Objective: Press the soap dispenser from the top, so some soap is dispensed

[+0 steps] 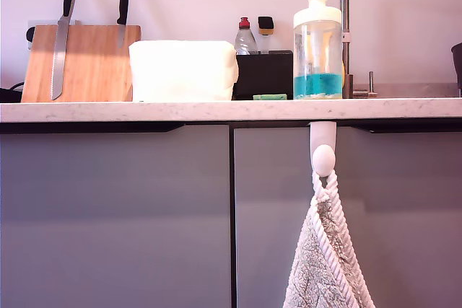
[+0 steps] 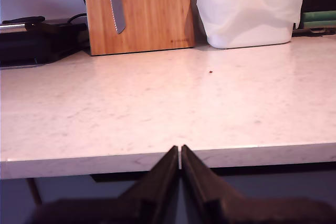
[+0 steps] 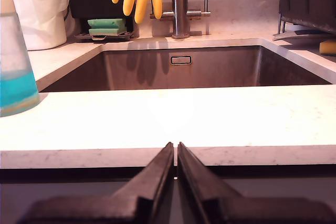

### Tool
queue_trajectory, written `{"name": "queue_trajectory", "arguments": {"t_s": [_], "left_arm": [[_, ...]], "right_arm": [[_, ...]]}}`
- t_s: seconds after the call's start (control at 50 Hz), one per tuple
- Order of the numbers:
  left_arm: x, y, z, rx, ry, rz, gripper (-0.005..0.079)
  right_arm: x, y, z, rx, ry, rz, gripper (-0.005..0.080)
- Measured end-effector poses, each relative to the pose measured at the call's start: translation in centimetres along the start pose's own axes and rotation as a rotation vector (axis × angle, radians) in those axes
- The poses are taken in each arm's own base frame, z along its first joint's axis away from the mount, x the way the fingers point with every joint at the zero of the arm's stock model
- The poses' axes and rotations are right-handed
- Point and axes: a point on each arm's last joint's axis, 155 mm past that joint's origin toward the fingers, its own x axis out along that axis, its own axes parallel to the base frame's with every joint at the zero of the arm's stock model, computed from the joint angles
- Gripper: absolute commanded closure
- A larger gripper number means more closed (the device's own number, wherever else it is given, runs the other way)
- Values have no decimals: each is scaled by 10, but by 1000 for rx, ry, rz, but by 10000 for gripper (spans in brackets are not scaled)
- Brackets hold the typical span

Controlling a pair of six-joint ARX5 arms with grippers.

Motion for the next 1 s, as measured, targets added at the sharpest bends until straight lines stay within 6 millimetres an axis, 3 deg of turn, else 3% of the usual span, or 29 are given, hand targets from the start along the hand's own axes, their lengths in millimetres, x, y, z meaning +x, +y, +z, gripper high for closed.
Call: {"name": "queue_trajectory", "arguments": {"t_s": [0.06,0.16,0.2,0.36,0.5,0.72,0.78,0.82,0.88,0.92,1.0], "left_arm": [[-3,-26,11,-177,-24,-159,766],[-5,-38,13,-222,-17,-228,766],[-5,-39,13,-222,-17,-229,766],[-6,-39,14,-224,-20,-232,766],[-9,-45,22,-226,-30,-267,766],[-29,-59,89,-193,-158,-357,766],[-36,-66,101,-181,-182,-398,766],[-39,-70,104,-176,-189,-422,766],[-39,-73,103,-175,-178,-440,766],[-37,-74,100,-179,-162,-445,766],[-32,-75,94,-186,-131,-445,766]], "right_arm": [[-5,-11,-9,138,84,-58,765],[-17,-12,59,158,-62,-54,765],[-18,-12,67,158,-82,-53,765],[-16,-12,56,158,-55,-51,765],[-16,-4,61,159,-69,-10,765],[-30,32,89,148,-89,191,747],[-36,46,97,141,-99,271,626],[-40,55,101,137,-103,320,463],[-44,64,101,140,-99,371,113],[-44,65,100,170,-87,379,-42],[-44,66,94,218,-56,382,-23]]}}
